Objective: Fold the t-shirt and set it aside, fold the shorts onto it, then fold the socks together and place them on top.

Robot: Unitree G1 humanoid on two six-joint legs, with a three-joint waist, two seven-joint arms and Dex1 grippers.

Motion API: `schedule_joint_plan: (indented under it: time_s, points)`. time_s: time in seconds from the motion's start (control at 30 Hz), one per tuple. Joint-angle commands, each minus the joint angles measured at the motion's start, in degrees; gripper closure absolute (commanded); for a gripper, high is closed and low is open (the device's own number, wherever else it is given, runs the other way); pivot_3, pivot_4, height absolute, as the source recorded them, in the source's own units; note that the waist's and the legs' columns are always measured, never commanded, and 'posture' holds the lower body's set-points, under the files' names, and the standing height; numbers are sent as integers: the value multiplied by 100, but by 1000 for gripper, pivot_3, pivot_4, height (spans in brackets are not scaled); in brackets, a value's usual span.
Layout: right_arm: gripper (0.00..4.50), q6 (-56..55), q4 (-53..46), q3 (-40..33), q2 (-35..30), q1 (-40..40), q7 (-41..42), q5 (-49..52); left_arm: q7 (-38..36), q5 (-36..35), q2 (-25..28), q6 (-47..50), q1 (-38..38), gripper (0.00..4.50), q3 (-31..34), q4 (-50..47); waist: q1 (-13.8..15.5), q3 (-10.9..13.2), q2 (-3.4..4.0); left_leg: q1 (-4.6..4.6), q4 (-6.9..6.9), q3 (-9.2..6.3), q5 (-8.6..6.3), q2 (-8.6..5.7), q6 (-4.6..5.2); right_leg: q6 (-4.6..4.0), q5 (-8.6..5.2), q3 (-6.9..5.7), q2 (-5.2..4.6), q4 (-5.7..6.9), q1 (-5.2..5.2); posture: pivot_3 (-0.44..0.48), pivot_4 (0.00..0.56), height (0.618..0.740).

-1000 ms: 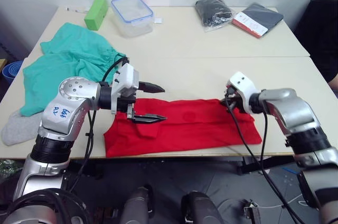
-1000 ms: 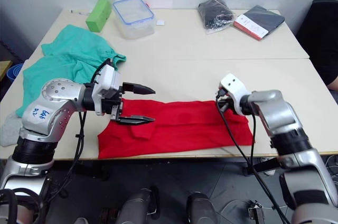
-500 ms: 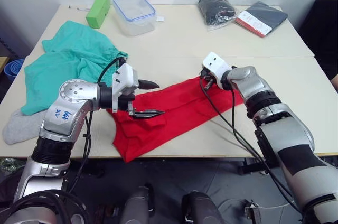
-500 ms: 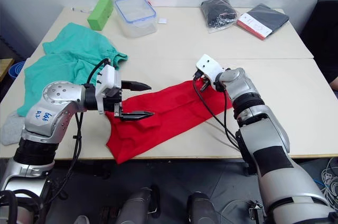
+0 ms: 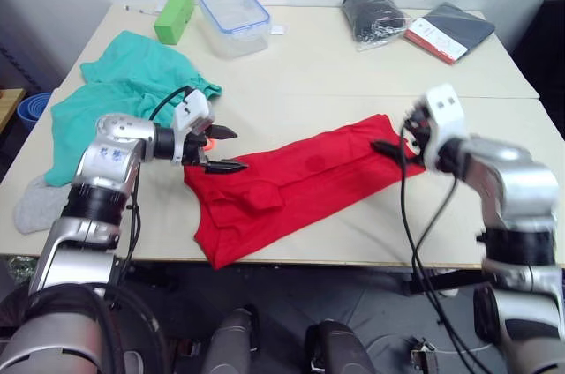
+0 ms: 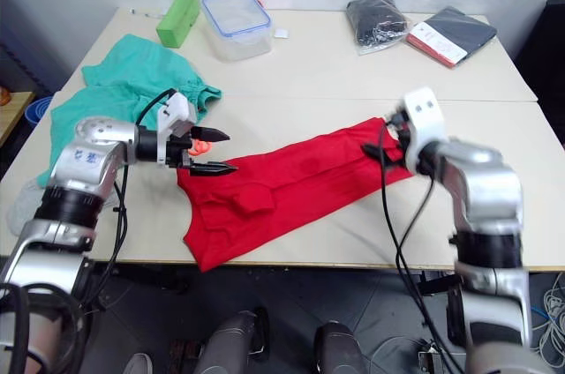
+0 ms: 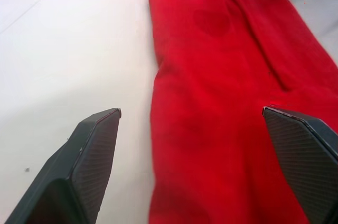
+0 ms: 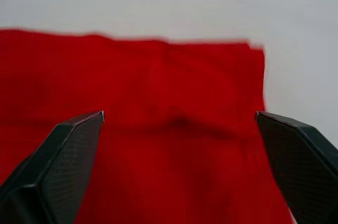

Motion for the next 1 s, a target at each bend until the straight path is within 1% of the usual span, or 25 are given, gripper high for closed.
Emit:
schedule_joint_plan:
  time_s: [0.03,0.1,0.2,0.27,0.33,0.4,0.5,0.57,0.6,0.63,0.7,0.87,0.9,0.93,0.97,1.0]
  points:
    - [21,1207,-1368,-690,399,303,-424,134,-226,427,-101,-618,-474,0,-149,987,-40,0,0,4,1,1,0,2,0,0,0,2,1,5,0,0,150,740]
    - [21,1683,-1730,-962,844,458,-626,111,-456,616,-156,-814,-641,0,-256,1404,-81,0,-1,9,-8,2,0,3,-1,-1,0,3,1,10,-4,0,150,740]
    - [21,1838,-1899,-1011,1255,588,-922,40,-549,877,-239,-1122,-785,0,-340,1839,-120,-1,-2,3,-23,7,3,-1,-6,-3,-1,9,-1,20,-27,0,150,740]
    - [21,1762,-1836,-983,1451,623,-1092,5,-318,1066,-298,-1376,-877,0,-351,2109,-130,-1,-2,-13,-27,26,5,-3,-6,-3,-1,27,-3,34,-62,0,150,740]
    - [21,1456,-1617,-885,1597,698,-1243,-16,-64,1195,-357,-1491,-974,0,-319,2340,-134,0,-4,-12,-27,34,7,-2,-6,-3,-1,35,-2,37,-68,0,150,740]
    - [21,1113,-1337,-743,1670,773,-1356,-33,-40,1225,-413,-1480,-1049,0,-249,2510,-133,0,-4,-12,-27,35,7,-1,-6,-3,-1,36,-3,38,-69,0,150,740]
    - [0,781,-898,-828,1984,630,-1507,44,-192,1307,-415,-1604,-1049,608,-249,2618,-143,-1,-7,-12,-25,38,8,-2,-5,-3,-1,38,-3,40,-69,0,150,740]
    - [0,640,-648,-795,2155,517,-1586,101,-157,1389,-416,-1650,-1016,1199,-256,2684,-157,-6,-16,-9,-23,40,8,0,-4,-3,-1,40,-2,43,-68,0,150,740]
    - [0,578,-551,-749,2199,489,-1608,122,-137,1416,-422,-1654,-1006,1490,-245,2707,-162,-7,-18,-7,-21,41,9,1,-5,-3,-1,42,-1,47,-68,0,150,740]
    - [0,487,-439,-682,2232,470,-1639,124,-134,1435,-425,-1658,-992,1872,-236,2722,-165,-8,-20,-4,-21,41,9,1,-5,-3,-1,43,-1,50,-67,0,150,740]
    - [0,339,-241,-632,2292,418,-1692,138,-139,1465,-436,-1680,-967,2444,-221,2740,-170,-12,-26,-2,-19,41,9,2,-5,-3,-1,45,-2,54,-67,0,150,740]
    - [0,8,487,-776,2481,95,-1845,261,-166,1522,-462,-1717,-871,4027,-174,2705,-202,-25,-48,2,-16,42,9,3,-5,-3,-1,46,-2,63,-66,0,150,740]
    - [0,-73,651,-797,2483,22,-1880,272,-172,1527,-464,-1715,-849,4272,-166,2688,-209,-28,-52,5,-16,42,9,3,-5,-3,-1,47,-2,67,-65,0,150,740]
    - [187,-159,766,-765,2450,-16,-1888,276,-173,1532,-465,-1713,-834,4488,-158,2679,-217,-31,-57,8,-16,42,9,3,-5,-3,-1,47,-2,69,-64,0,150,740]
    - [389,-218,835,-734,2416,-34,-1895,287,-172,1538,-467,-1712,-827,4500,-150,2674,-219,-34,-62,9,-16,42,9,3,-6,-3,-1,46,-2,70,-63,0,150,740]
    - [648,-338,932,-522,2274,-5,-1858,222,-205,1525,-462,-1679,-812,4500,-129,2650,-219,-36,-66,9,-16,42,9,3,-6,-3,-1,47,-3,71,-63,0,150,740]
